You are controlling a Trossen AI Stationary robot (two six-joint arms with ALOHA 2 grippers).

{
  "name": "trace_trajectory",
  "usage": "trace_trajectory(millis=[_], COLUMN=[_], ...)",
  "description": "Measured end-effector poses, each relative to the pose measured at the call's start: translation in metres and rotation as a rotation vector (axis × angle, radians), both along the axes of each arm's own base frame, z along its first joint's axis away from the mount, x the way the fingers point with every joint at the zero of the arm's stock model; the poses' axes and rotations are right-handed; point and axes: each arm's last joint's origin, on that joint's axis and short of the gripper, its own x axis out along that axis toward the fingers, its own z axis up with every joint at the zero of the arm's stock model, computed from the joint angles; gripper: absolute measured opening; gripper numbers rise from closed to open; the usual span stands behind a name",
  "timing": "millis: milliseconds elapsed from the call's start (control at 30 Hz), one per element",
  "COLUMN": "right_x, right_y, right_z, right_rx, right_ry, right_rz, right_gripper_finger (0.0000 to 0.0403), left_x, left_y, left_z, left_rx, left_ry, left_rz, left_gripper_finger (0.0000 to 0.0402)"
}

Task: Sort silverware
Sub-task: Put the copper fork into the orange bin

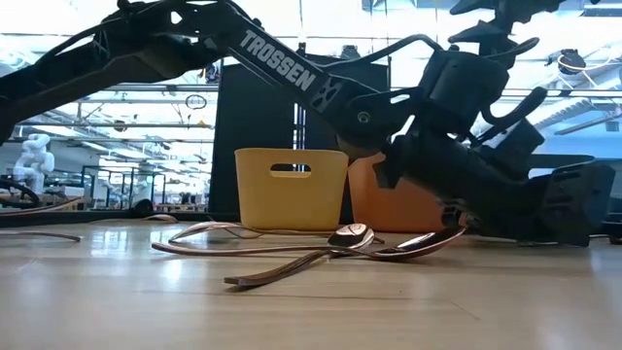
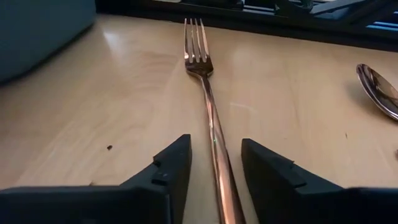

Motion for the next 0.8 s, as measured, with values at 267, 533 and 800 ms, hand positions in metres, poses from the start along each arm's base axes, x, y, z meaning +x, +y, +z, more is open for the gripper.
trace_trajectory(millis=[267, 533, 800], right_x=[0.000, 0.000, 0.000], right_y=[0.000, 0.000, 0.001], right_z=[0.001, 0.001, 0.001], right_rx=[-0.013, -0.025, -0.022], right_ry=[-0.009, -0.010, -0.014], right_rz=[0.008, 0.017, 0.029], right_gripper_finger=[0.0169, 0.0169, 0.0169], left_x=[-0.002, -0.002, 0.005], left_y=[0.001, 0.006, 0.006], left_z=[-0.004, -0.004, 0.011], left_rx=[-0.015, -0.064, -0.066], left_ry=[0.050, 0.044, 0.019], left_rz=[0.011, 0.054, 0.054], left_gripper_finger=[0.0101, 0.0048, 0.0017])
